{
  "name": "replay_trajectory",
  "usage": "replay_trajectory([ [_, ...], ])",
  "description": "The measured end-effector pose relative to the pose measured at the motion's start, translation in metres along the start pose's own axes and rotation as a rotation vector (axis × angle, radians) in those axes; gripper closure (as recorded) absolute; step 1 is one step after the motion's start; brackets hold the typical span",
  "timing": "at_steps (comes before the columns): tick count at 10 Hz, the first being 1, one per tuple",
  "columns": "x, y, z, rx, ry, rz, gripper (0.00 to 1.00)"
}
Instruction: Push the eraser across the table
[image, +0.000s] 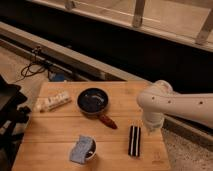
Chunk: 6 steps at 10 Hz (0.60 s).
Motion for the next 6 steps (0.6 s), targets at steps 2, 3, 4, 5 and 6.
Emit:
replay_trajectory([
  [2,0.002,-0.008,-0.009,0.022,-0.069,0.009,0.9],
  [3,0.001,-0.009,-0.007,0.019,-0.108,0.014,0.9],
  [4,0.005,-0.008,0.0,0.017,-0.137,0.024,0.9],
  [5,0.004,-0.011,0.013,0.018,-0.175,0.03,0.9],
  [6,0.003,-0.013,0.023,0.011,-0.195,0.033,0.9],
])
